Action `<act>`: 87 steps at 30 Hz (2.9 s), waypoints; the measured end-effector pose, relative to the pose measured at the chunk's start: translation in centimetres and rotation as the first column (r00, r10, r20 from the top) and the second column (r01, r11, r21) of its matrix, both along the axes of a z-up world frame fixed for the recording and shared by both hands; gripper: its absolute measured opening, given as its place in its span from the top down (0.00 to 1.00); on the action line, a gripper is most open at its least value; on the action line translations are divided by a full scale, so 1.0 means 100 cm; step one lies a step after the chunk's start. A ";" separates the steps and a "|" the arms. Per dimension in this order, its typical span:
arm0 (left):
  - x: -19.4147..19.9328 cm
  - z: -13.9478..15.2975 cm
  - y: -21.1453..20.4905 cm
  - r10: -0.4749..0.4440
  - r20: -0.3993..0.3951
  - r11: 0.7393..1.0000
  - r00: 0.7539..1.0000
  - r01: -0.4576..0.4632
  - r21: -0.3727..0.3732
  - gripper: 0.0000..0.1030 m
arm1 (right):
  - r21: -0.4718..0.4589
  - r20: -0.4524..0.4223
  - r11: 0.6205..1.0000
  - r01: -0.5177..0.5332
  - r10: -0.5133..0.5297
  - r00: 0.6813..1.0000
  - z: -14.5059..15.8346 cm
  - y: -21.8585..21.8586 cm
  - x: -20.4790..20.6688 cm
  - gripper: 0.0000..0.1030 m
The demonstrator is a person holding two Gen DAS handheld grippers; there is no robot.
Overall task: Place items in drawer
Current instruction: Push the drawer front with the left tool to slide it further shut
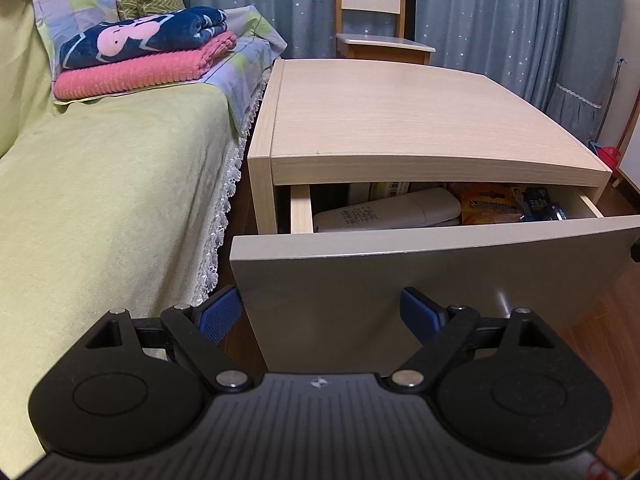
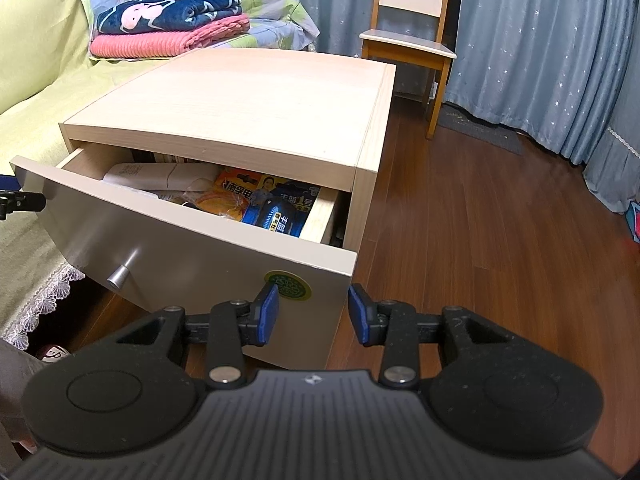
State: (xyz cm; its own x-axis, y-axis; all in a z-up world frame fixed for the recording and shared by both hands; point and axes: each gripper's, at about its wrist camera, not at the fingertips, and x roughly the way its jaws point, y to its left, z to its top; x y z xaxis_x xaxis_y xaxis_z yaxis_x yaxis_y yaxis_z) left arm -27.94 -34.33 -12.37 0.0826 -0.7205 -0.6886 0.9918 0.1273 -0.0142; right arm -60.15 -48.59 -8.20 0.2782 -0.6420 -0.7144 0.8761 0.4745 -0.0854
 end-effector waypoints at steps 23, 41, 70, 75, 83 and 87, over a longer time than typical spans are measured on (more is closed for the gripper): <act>0.000 -0.002 -0.012 0.010 -0.002 1.000 1.000 -0.010 -0.006 0.15 | -0.010 -0.016 1.000 0.009 -0.009 1.000 -0.002 -0.007 0.004 0.67; -0.001 -0.003 -0.018 0.022 0.004 1.000 1.000 -0.022 -0.004 0.15 | -0.012 -0.017 1.000 0.017 -0.017 1.000 -0.001 -0.011 0.008 0.67; 0.001 -0.005 -0.029 0.034 -0.007 0.999 0.999 -0.034 -0.003 0.16 | -0.019 -0.025 1.000 0.024 -0.025 0.999 -0.002 -0.021 0.013 0.67; 0.001 -0.006 -0.030 0.036 -0.008 0.999 0.999 -0.036 -0.003 0.16 | -0.020 -0.027 0.999 0.026 -0.027 0.999 -0.002 -0.022 0.013 0.67; -0.001 -0.007 -0.031 0.037 -0.006 0.999 0.999 -0.037 -0.003 0.16 | -0.022 -0.035 1.000 0.022 -0.022 0.999 -0.001 -0.025 0.015 0.67; -0.001 -0.007 -0.031 0.037 -0.007 0.999 0.999 -0.038 -0.003 0.16 | -0.023 -0.037 1.000 0.022 -0.022 0.999 0.000 -0.025 0.016 0.67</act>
State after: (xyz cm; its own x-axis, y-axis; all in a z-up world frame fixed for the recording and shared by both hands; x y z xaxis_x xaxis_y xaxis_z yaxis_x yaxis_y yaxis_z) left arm -28.01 -37.47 -13.05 0.1050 -0.7194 -0.6866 0.9862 0.1643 -0.0214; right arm -58.52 -51.11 -8.22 0.2374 -0.6635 -0.7095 0.8824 0.4528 -0.1282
